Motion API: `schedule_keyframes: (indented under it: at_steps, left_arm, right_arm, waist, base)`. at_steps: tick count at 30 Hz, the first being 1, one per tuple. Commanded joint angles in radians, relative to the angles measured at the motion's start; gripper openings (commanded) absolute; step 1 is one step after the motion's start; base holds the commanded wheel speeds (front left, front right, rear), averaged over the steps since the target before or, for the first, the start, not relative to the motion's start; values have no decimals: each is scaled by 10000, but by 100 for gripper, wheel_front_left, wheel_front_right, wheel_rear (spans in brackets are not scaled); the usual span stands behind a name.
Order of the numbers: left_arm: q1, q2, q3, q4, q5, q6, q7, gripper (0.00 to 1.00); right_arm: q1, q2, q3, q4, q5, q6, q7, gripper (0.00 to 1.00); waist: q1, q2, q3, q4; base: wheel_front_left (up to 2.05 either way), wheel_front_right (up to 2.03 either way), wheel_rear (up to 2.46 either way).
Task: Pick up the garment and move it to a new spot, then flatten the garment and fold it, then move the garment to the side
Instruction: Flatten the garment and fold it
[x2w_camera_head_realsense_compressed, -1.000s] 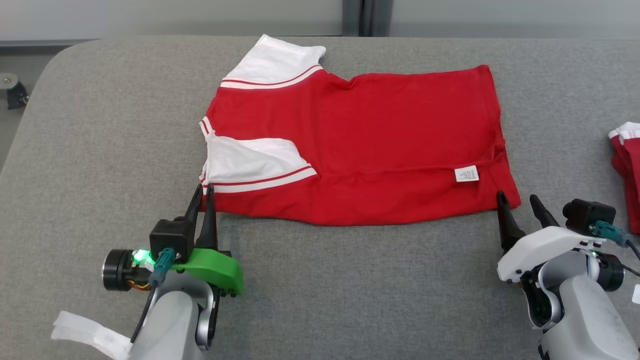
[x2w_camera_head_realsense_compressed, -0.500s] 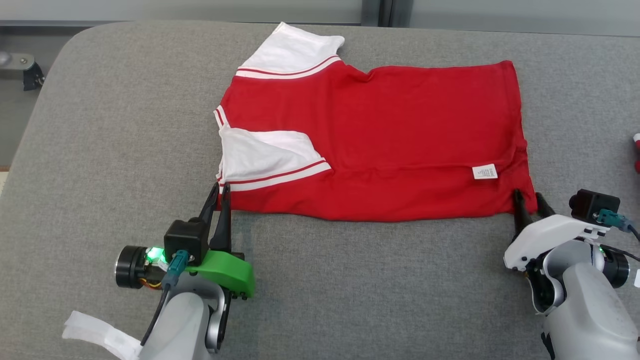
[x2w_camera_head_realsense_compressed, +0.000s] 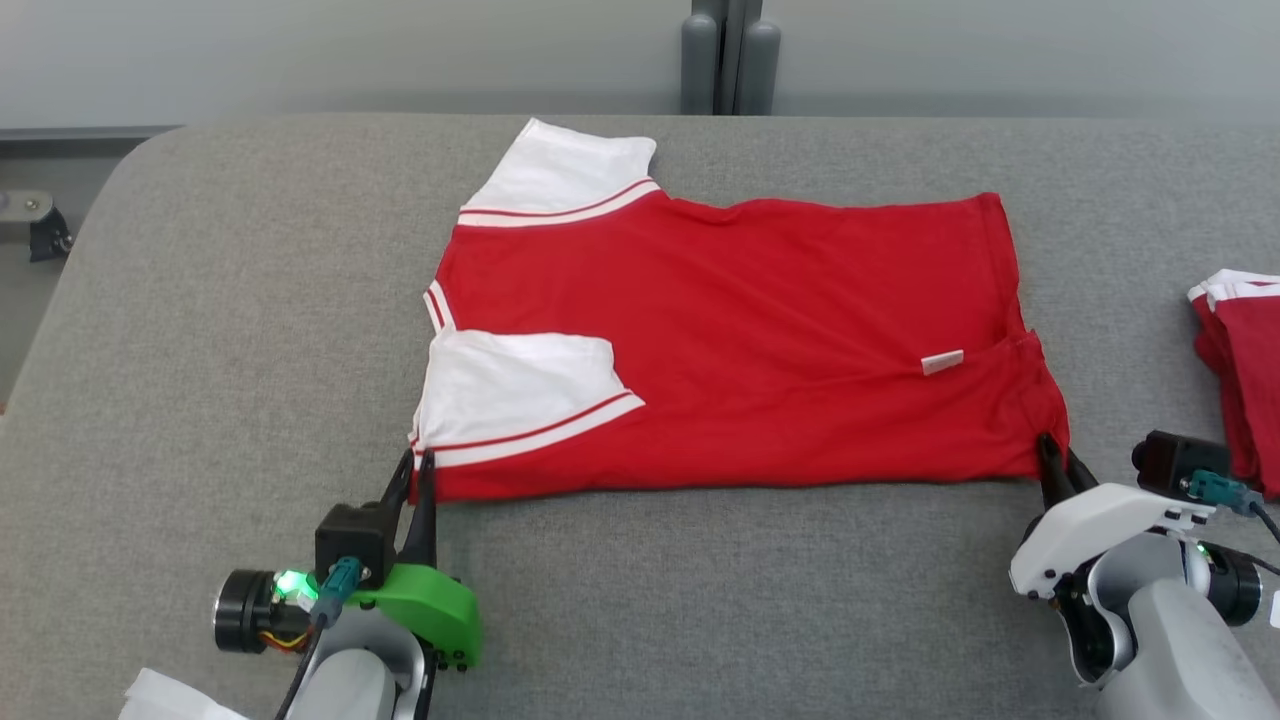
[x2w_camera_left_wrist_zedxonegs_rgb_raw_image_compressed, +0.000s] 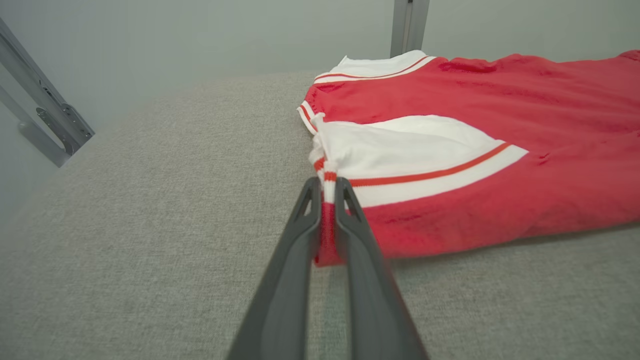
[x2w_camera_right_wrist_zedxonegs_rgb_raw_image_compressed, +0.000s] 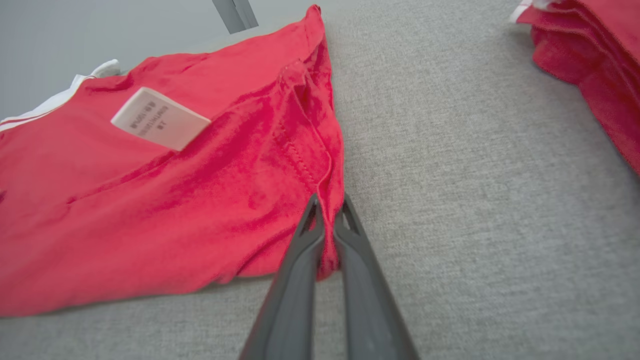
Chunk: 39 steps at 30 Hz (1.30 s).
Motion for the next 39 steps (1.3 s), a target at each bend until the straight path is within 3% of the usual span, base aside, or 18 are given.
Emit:
schedule_keyframes:
  at_steps: [1,12,13,14,15,16,17,24,32,39]
  left_arm:
    - [202,95,37,146,-153,-95,5,0]
    - [1438,402,9,-302,-564,-297,716,0]
    - [1576,403,41,-438,-625,-228,833,0]
    - [1649,403,40,-548,-646,-209,903,31]
    - [1703,407,41,-655,-666,-169,963,54]
    - [1746,412,35,-727,-671,-132,1023,85]
    - [1788,431,-11,-803,-622,-117,1081,100]
    - [1451,403,283,-1629,-713,288,593,100]
    - [913,249,711,-2750,-892,229,-11,100]
    - [-513,605,228,-2154,-408,-364,324,100]
  right_arm:
    - [319,-46,4,-187,80,-27,95,0]
    - [2359,207,18,-2285,436,-26,1804,0]
    - [2564,243,34,-2507,439,-26,1982,12]
    - [2677,267,57,-2726,440,-26,2054,85]
    - [2760,300,-63,-2966,503,-26,2069,100]
    - [2844,318,-165,-3139,471,-26,2056,100]
    - [2918,367,-207,-3310,390,-24,2013,100]
    - [2722,478,143,-4466,241,-20,1034,100]
    - [2310,314,1063,-5088,313,-20,-222,100]
    - [1407,-100,1728,-5015,272,-20,-308,100]
  waist:
    - [0,0,-339,-213]
    - [0,0,-891,-724]
    - [0,0,-901,-770]
    - [0,0,-899,-791]
    - [0,0,-895,-815]
    - [0,0,-891,-831]
    - [0,0,-886,-853]
    - [0,0,-803,-926]
    - [0,0,-482,-1161]
    - [0,0,393,-1494]
  base:
    - [0,0,0]
    - [0,0,0]
    - [0,0,0]
    - [0,0,0]
    - [0,0,0]
    - [0,0,0]
    - [0,0,0]
    - [0,0,0]
    - [0,0,0]
    - [0,0,0]
